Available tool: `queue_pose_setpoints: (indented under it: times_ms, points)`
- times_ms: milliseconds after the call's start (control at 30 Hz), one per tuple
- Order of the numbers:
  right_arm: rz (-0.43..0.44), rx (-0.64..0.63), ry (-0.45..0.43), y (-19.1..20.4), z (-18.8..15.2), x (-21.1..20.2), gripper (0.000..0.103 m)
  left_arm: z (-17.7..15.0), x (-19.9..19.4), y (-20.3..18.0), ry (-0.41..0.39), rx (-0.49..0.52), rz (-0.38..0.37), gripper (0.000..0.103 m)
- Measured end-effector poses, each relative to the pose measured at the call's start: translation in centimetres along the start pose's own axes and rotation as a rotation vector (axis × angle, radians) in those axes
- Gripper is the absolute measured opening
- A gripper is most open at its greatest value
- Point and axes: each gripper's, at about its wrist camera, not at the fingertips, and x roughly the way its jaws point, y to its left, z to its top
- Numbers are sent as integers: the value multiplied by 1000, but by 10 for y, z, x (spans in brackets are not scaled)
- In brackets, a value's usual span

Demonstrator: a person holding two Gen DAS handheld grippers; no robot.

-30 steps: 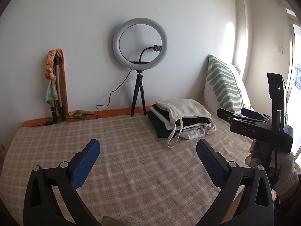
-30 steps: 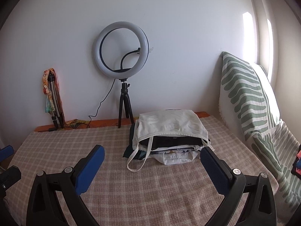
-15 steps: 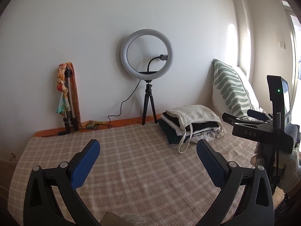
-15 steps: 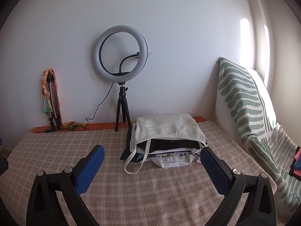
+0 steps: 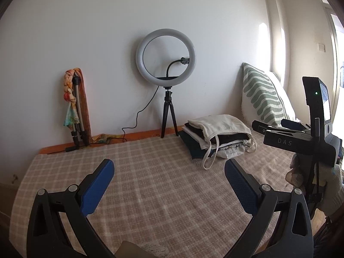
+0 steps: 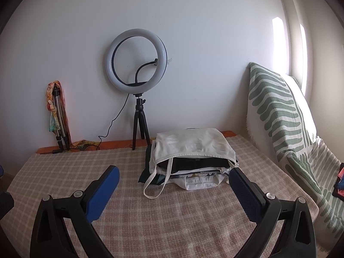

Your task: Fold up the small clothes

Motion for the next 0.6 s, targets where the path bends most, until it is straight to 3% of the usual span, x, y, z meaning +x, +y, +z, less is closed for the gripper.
queue_pose_setpoints:
  times_ms: [600]
  points:
    - [18,-10,9,6,-1,6,103,-1,2,2,19,-6,20,102]
